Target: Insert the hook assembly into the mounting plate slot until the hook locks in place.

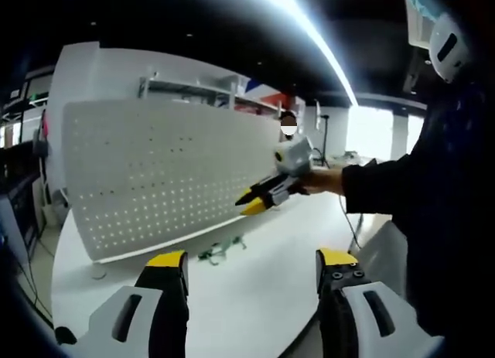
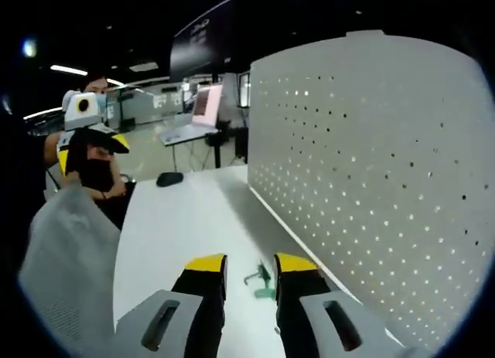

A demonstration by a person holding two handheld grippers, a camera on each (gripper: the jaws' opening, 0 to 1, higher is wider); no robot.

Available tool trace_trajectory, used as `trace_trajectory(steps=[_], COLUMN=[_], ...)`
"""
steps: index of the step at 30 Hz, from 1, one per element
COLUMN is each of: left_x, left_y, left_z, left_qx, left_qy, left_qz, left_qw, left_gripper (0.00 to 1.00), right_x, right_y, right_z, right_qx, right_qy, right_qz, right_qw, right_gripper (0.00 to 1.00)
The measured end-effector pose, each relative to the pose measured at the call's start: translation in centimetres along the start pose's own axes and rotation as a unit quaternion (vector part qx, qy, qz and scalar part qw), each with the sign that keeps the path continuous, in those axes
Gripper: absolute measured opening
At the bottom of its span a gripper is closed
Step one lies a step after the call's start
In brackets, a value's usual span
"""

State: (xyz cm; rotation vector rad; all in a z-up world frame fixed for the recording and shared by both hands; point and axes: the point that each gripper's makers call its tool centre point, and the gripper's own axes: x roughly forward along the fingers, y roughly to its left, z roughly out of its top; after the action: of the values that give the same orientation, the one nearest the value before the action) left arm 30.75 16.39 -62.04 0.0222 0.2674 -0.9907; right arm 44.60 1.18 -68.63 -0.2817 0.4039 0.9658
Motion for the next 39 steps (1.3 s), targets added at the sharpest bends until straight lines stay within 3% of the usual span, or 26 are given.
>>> trace_trajectory(steps=[25,39], left_x=[0.6,1.0], left_y=[-0.4,-0.7], left_z=[-0.6,-1.5], left_qx=[0.001,-0.005], left_qy=[0.021,0.032], left_qz=[-0.007,-0.008], left_qw=[0.9998,0.9994], left_gripper=[0.65,0.65], right_x=[5.8,8.3], right_y=[-1.4,-2.1], right_z=[-4.7,-6.6], right_qx=[0.019,0.006], right_qy=[0.072,0.104], right_qz=[0.023,0.020], right_qw=[0.9970,0.9944], right_gripper=[0.11,0.07])
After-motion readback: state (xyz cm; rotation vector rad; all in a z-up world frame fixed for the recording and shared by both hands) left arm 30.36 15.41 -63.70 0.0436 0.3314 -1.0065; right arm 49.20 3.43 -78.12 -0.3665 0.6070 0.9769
